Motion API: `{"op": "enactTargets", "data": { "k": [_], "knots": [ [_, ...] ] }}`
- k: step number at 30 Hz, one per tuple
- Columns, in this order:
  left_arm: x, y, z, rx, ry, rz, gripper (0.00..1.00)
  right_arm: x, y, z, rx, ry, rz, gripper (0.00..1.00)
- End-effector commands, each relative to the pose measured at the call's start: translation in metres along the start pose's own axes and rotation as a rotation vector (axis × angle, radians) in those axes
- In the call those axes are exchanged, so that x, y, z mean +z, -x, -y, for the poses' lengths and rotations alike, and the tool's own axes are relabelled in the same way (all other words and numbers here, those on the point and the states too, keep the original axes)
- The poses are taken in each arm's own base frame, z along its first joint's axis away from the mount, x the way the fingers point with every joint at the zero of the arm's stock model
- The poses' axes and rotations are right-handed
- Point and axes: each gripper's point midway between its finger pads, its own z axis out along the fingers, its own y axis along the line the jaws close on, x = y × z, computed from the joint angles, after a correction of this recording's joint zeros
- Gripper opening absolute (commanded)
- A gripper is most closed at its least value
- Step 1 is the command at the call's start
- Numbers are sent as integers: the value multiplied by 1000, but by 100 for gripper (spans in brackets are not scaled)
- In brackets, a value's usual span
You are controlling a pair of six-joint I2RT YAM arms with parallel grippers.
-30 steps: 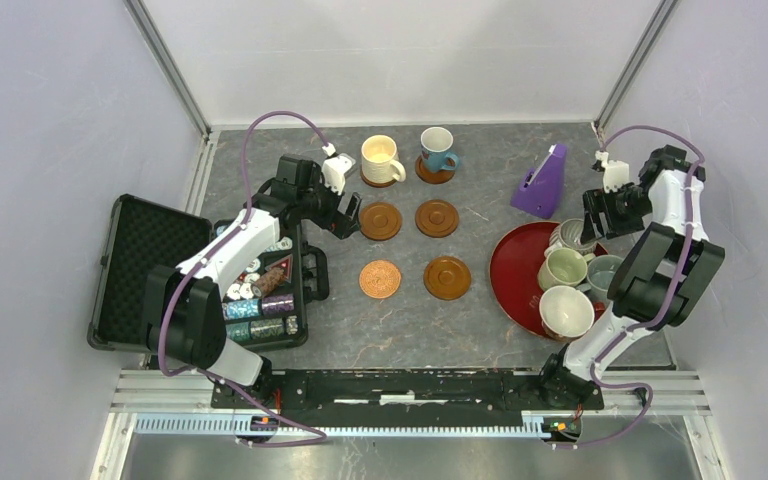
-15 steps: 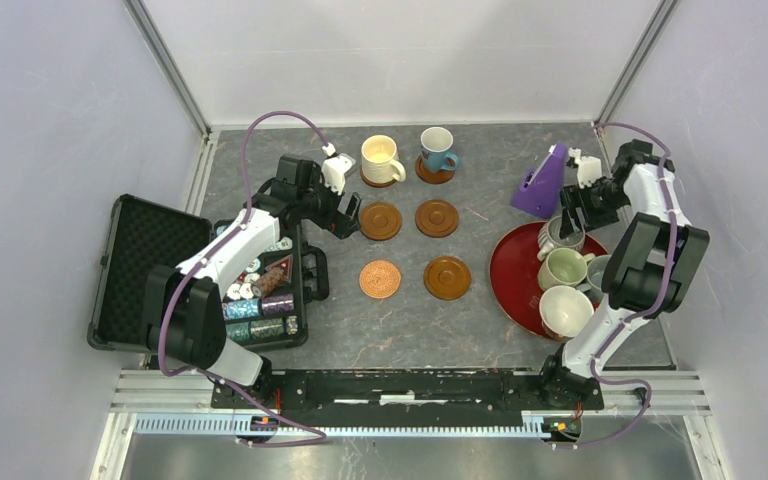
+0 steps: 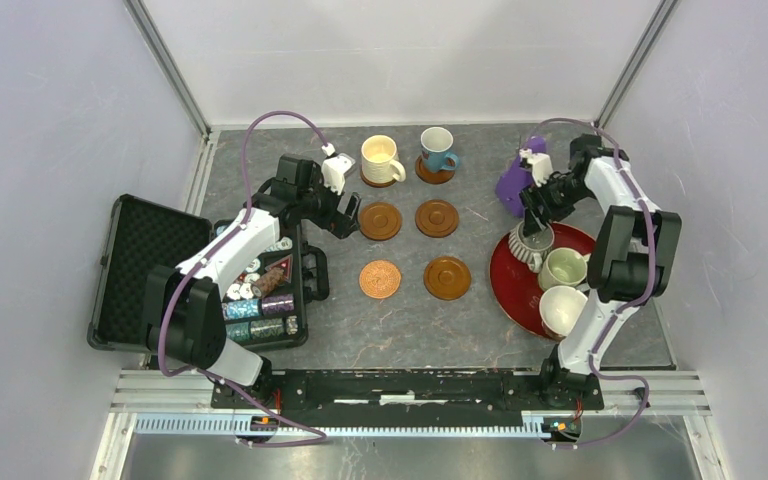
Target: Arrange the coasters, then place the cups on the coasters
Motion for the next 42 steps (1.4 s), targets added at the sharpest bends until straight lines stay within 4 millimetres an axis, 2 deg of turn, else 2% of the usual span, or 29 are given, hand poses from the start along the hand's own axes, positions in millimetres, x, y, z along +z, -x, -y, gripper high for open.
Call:
{"op": "enactTargets", "data": {
  "k": [1,8,14,19,21,24,27,29,33,42],
  "knots": [
    [-6,19,-2,46,10,43,100,5,25,-24,-106,77,47,74],
    [-6,18,-2,44,7,39,100,-14,33,-34,-206,31,69,75],
    [-5,18,-1,38,4,45,100,-51,30,-46,-268,-100,134,77],
    [-2,15,1,22,-6,48,100,-67,1,-57,-220,-191,107,74],
    [0,14,2,18,-10,48,100,-72,-8,-67,-222,-204,119,69],
    [2,12,4,10,-20,48,100,-66,-26,-83,-199,-178,110,57],
    [3,13,5,9,-25,51,100,-51,-46,-95,-166,-143,59,54],
    [3,14,3,11,-23,51,100,-46,-49,-97,-146,-149,61,53],
    [3,14,2,13,-17,50,100,-39,-48,-89,-120,-220,65,51],
    [0,14,1,9,-2,52,100,-28,-71,-71,-27,-333,-30,50]
  ]
}}
